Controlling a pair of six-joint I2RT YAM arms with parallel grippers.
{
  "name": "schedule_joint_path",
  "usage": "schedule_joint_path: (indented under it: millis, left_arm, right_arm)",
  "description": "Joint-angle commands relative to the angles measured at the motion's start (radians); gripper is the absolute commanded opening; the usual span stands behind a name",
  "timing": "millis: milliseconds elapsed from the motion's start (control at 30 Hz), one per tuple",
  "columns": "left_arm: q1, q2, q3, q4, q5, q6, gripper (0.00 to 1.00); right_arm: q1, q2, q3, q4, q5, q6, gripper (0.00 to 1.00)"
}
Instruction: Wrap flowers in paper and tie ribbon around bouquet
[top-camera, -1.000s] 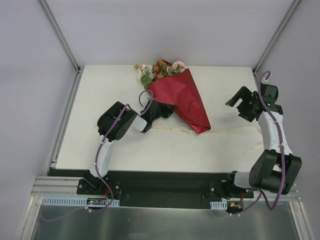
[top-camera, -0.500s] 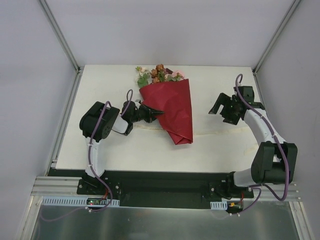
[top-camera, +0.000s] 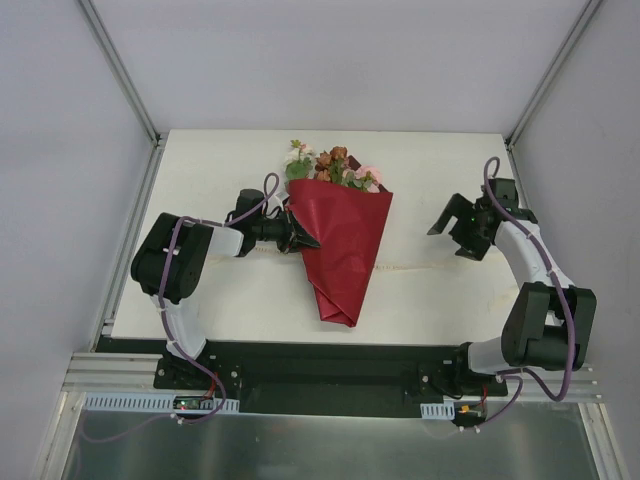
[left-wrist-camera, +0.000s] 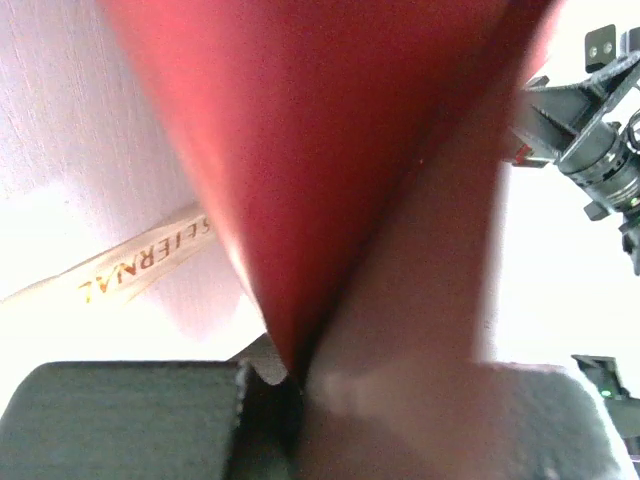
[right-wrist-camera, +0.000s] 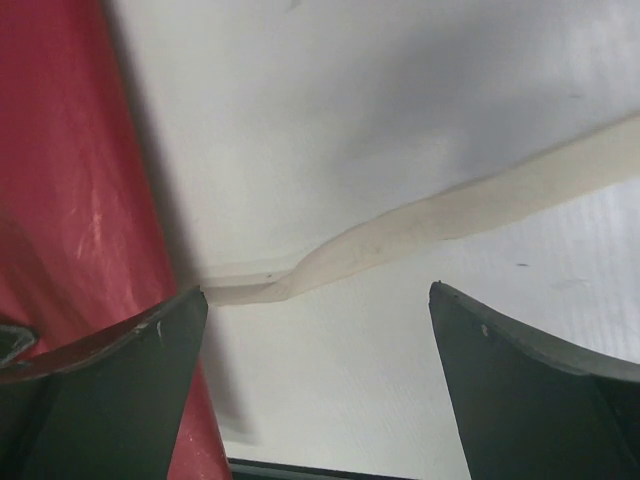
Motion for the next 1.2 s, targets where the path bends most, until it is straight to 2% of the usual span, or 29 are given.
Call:
schedule_joint_path:
  millis: [0, 33, 133, 333, 367, 400, 567, 733, 900, 1067, 1167]
  left_arm:
    - [0.006, -0.077, 0.104, -0.331, -0.034, 0.35, 0.0]
    - [0.003, -0.081, 0.121, -0.435, -0.058, 0.387, 0.0]
    - [-0.005, -0.072, 0.126, -0.45, -0.086, 0.414, 0.0]
    - [-0.04, -0.067, 0.12, -0.459, -0.134, 0.395, 0.21]
    - [-0.046, -0.07, 0.118, -0.468, -0.141, 0.395, 0.23]
    - [-0.051, -0.072, 0.117, -0.47, -0.143, 0.394, 0.3]
    - [-0.053, -0.096, 0.129, -0.516, -0.149, 0.424, 0.33]
    - [-0.06, -0.083, 0.17, -0.565, -0.163, 0.44, 0.31]
    - [-0.066, -0.099, 0.213, -0.69, -0.226, 0.518, 0.37]
    - [-0.062, -0.204, 0.213, -0.808, -0.287, 0.578, 0.47]
    - [-0.039, -0.294, 0.186, -0.859, -0.332, 0.611, 0.5]
  right_arm:
    - [-0.142, -0.046, -0.051, -0.072, 0.071, 0.118, 0.96]
    - [-0.209, -0.054, -0.06, -0.075, 0.076, 0.13, 0.96]
    - [-0.33, -0.082, -0.115, -0.071, 0.117, 0.178, 0.96]
    - [-0.475, -0.031, -0.134, -0.086, 0.359, 0.201, 0.96]
    - [-0.483, -0.017, -0.12, -0.083, 0.384, 0.199, 0.96]
    - [-0.486, -0.004, -0.111, -0.073, 0.407, 0.19, 0.96]
    - [-0.498, 0.104, -0.066, -0.056, 0.444, 0.158, 0.96]
    - [-0.529, 0.121, -0.085, -0.029, 0.432, 0.137, 0.97]
    - [-0.54, 0.145, -0.071, -0.003, 0.384, 0.11, 0.99]
    - [-0.538, 0.191, -0.054, 0.012, 0.352, 0.103, 0.92]
    - [-0.538, 0.214, -0.036, 0.009, 0.352, 0.1, 0.84]
